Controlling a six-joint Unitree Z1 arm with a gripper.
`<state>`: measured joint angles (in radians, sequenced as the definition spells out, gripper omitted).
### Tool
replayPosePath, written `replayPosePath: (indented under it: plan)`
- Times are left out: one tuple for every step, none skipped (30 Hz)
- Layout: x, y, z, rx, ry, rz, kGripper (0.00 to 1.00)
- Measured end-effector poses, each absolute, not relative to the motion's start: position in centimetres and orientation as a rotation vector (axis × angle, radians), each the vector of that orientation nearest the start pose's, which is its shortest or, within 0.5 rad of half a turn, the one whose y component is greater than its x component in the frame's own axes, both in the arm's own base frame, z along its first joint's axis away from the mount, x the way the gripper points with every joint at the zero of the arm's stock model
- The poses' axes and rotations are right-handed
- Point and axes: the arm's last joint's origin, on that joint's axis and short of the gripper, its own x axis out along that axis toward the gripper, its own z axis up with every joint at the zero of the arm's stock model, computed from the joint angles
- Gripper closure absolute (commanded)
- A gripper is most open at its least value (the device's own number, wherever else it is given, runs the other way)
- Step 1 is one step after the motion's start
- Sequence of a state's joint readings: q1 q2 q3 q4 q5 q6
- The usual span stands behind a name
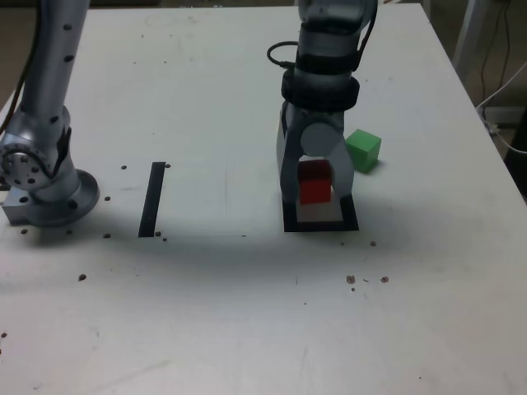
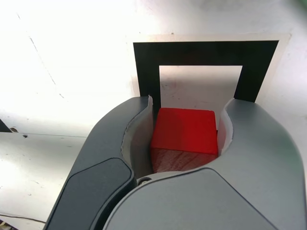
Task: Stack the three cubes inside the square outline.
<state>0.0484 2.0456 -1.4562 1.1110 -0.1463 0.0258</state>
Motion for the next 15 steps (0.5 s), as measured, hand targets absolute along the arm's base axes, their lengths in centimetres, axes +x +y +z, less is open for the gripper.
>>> replayPosePath:
  plan:
    - [35.8,1.0,22.2,-0.146,1.691,-0.096,0.79]
    - [35.9,1.0,22.1,-0.146,1.692,-0.096,0.79]
    - [35.9,1.0,21.9,-0.146,1.694,-0.096,0.79]
    - [36.0,1.0,21.7,-0.146,1.695,-0.096,0.79]
    - [36.1,1.0,21.6,-0.146,1.695,-0.096,0.79]
    - [36.2,1.0,21.5,-0.146,1.696,-0.096,0.79]
    - [36.2,1.0,21.4,-0.146,1.697,-0.096,0.79]
    - [36.3,1.0,21.3,-0.147,1.698,-0.096,0.79]
    - [36.4,1.0,21.1,-0.147,1.700,-0.096,0.79]
    - [36.4,1.0,21.0,-0.147,1.701,-0.096,0.79]
    - [36.5,1.0,20.8,-0.147,1.703,-0.096,0.79]
    - [36.5,1.0,20.7,-0.147,1.705,-0.096,0.78]
    - [36.5,1.0,20.6,-0.147,1.706,-0.096,0.75]
    - [36.5,1.0,20.5,-0.147,1.707,-0.096,0.69]
    - [36.5,1.0,20.5,-0.147,1.708,-0.095,0.59]
